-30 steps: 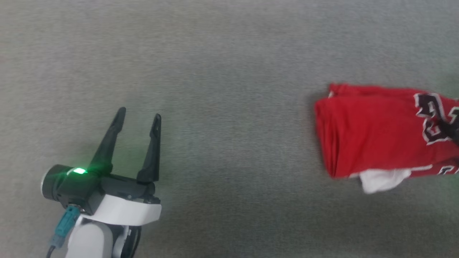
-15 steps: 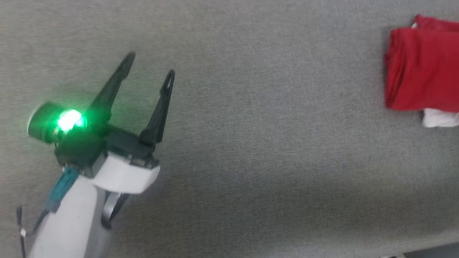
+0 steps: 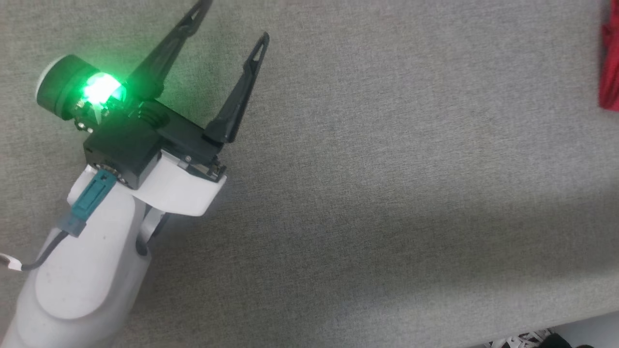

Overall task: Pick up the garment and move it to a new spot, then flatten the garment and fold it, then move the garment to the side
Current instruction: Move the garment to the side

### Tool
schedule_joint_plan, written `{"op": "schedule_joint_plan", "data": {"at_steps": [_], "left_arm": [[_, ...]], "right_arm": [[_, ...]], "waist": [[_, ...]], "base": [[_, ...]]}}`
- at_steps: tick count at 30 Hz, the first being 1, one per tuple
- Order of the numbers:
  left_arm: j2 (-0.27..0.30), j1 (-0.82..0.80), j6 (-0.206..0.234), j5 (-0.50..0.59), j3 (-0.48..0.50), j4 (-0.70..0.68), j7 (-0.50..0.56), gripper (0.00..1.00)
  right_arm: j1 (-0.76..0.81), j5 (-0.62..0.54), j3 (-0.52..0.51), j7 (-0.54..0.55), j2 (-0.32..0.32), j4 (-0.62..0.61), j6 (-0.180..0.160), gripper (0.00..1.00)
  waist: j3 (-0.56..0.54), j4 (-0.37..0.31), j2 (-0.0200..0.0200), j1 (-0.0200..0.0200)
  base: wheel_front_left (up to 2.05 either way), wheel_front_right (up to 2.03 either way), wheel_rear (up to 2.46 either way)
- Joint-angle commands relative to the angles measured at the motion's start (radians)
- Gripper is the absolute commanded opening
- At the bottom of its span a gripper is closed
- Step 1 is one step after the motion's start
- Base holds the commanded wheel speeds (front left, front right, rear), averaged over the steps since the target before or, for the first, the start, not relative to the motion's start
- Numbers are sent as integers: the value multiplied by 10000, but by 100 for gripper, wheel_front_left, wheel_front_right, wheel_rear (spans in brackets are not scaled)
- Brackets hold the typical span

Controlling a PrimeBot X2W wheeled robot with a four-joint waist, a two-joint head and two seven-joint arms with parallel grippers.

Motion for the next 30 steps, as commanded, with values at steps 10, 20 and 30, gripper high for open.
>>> {"op": "schedule_joint_plan", "data": {"at_steps": [10, 20, 30], "left_arm": [[341, -670, -20, 127, -242, 116, -43, 100], [483, -966, -20, 123, -339, 166, -42, 100], [268, -480, -20, 18, -30, 375, -42, 100]], "right_arm": [[-1527, -574, 848, -998, 276, 1651, -22, 0], [-2300, -436, 1658, -1722, 759, 2592, -22, 27], [-2434, -143, 2532, -2138, 867, 2799, -22, 100]], "waist": [[557, -115, -1, -1], [726, -295, -1, -1], [206, -335, -1, -1]], "base": [[0, 0, 0], [0, 0, 0], [0, 0, 0]]}}
